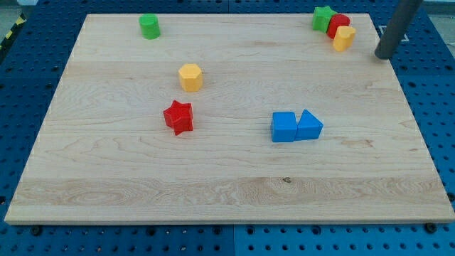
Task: Move the yellow heart above the yellow hexagon
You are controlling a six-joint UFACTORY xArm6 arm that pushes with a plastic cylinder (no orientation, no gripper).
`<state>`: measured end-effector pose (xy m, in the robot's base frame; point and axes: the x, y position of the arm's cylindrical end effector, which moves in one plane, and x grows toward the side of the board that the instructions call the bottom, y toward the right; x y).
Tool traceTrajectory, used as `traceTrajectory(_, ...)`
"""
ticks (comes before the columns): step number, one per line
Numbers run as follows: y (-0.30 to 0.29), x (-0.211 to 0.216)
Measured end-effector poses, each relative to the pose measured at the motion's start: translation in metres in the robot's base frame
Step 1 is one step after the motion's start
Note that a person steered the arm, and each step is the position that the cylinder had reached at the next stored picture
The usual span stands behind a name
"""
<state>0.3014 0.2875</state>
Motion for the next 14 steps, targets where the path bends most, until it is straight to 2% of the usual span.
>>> traceTrajectory(1,0.0,-0.041)
traceTrajectory(3,-0.024,-0.053)
traceTrajectory(6,-0.051,-0.02)
traceTrajectory(9,-0.108,-0.016)
traceTrajectory(11,-0.107,0.002)
traceTrajectory(14,-0.132,0.007)
